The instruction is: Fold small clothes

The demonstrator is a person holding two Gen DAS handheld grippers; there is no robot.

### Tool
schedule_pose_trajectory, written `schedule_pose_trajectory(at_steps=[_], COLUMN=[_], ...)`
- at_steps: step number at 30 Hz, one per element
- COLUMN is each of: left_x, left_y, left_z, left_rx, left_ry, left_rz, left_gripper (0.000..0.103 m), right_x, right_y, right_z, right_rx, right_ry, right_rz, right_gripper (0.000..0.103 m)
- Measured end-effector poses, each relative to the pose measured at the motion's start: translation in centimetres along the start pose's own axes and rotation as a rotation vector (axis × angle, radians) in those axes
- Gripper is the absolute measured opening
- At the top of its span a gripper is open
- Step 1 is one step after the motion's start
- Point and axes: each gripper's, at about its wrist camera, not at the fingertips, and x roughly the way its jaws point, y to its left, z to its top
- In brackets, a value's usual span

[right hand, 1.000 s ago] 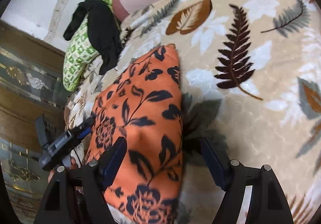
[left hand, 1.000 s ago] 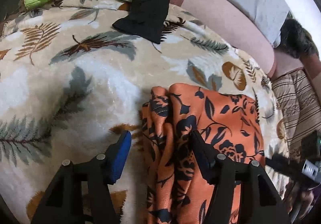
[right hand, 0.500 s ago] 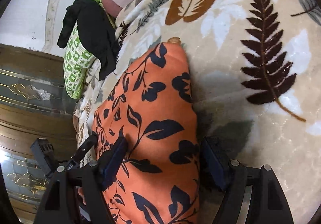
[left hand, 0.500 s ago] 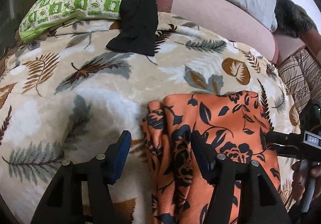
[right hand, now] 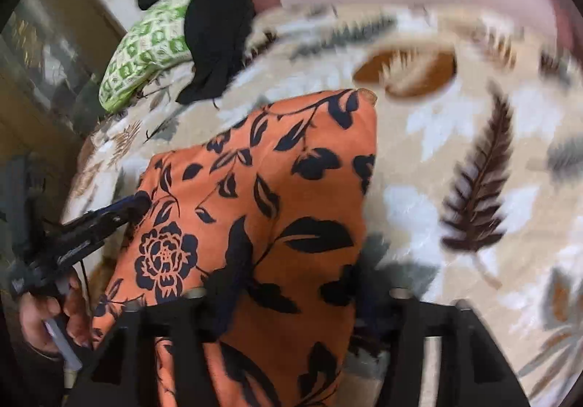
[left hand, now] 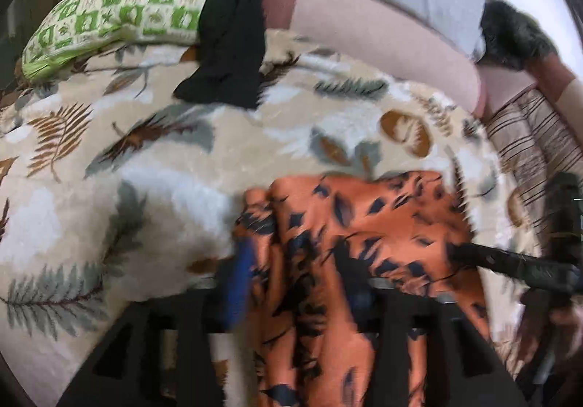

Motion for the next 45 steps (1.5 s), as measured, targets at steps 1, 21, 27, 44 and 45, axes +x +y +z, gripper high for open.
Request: schedule_pose_trajectory(at_steps=[1,21,27,44,45], left_x=[-0.2,-4.4,-2.3,-3.8,-3.7], left_y=[-0.2,-1.1,-0.4,2.4,3.5], left_z=[0.3,-3.6,-10.4,-13.2,-13.5], left_rx=[0.009,0.086,0.014,-0.183,-0.251], left_ry=[-0.016,0.007,0.132,0.151,0.152], left_rz=[-0.01,0.022,-0.006,-0.112,-0.161], left_gripper=[0.072,0.06,0.032,0.024,0.023], right_x=[-0.3,-3.3,-2.1,-3.4,-3.1], right_y=[-1.5,-3.0,-3.5,-1.9,-1.4], right_z=[0.5,-1.6,-9.0,-12.1,-12.2], right_rx=[0.088,0.19,0.263,0.216,0.18], right_ry=[-0.025,-0.088,0.045,0.026,0.045], right_rz=[0.067,0.108,0.255,0.218,0.169], right_gripper=[0.07,0.081,0.054,0.056,0.048])
